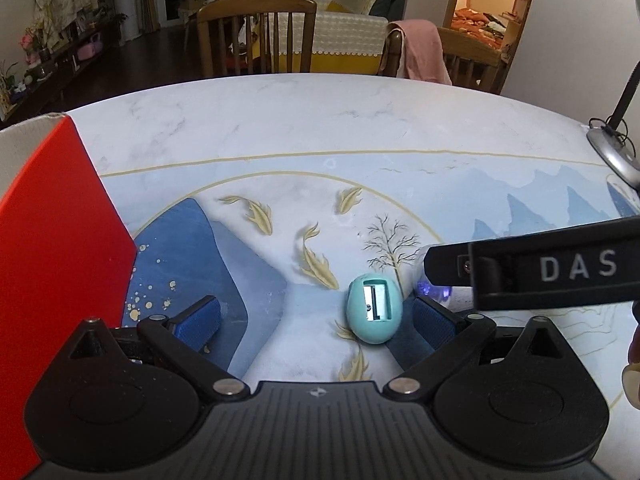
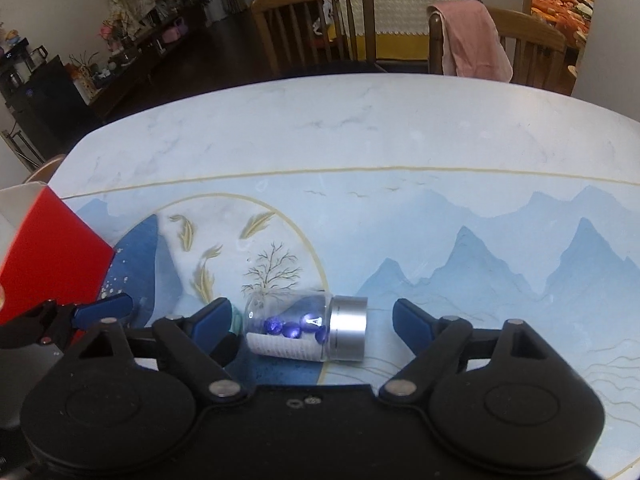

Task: Organize rigid objects
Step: 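Grasp the clear blue-ball canister with the right gripper while the left gripper grasps the teal sharpener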

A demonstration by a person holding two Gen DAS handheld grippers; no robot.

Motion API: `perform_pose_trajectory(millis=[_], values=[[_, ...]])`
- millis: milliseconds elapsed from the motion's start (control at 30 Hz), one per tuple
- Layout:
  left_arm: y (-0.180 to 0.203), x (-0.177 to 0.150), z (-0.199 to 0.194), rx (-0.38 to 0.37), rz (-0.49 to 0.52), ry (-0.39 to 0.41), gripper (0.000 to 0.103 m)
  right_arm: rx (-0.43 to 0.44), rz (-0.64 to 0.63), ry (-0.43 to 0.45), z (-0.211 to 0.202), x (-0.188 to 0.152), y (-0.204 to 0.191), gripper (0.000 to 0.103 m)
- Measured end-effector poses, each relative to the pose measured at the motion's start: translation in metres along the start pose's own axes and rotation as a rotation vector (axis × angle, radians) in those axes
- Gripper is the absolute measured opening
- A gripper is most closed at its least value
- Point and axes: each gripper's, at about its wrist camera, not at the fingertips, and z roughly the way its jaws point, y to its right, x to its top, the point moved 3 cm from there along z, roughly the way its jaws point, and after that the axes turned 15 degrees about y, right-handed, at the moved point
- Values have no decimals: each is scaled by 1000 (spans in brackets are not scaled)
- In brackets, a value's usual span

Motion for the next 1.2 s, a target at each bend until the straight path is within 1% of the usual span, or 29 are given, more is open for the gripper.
perform_pose_trajectory(millis=[133, 233, 300, 467, 533, 600, 733, 800, 867, 933, 967, 1200], values=[[0, -3, 3, 10, 10, 7, 103, -13, 0, -19, 8, -3, -1, 81], [2, -4, 5, 16, 23, 14, 103, -22, -4, -35, 13, -5, 0, 76], [5, -4, 6, 9, 38, 18, 102, -16, 6, -44, 15, -7, 2, 69], [10, -4, 7, -9, 51, 31, 101, -19, 24, -35, 16, -6, 9, 68], [14, -4, 6, -17, 66, 42, 95, -29, 35, -30, 14, -5, 16, 68], [17, -3, 5, -21, 79, 53, 79, -33, 50, -26, 13, -4, 23, 68], [21, -1, 2, -30, 78, 60, 61, -43, 74, -23, 9, -4, 33, 68], [22, 0, 1, -30, 82, 62, 45, -45, 78, -24, 8, -6, 35, 68], [24, 0, 0, -36, 91, 58, 38, -48, 81, -26, 5, -8, 36, 68], [27, 0, 0, -29, 116, 54, 32, -48, 84, -28, 2, -10, 37, 68], [28, -1, -1, -26, 122, 52, 31, -48, 83, -29, 0, -11, 37, 68], [26, 1, -12, -24, 112, 35, 30, -44, 72, -30, -20, -20, 38, 68]])
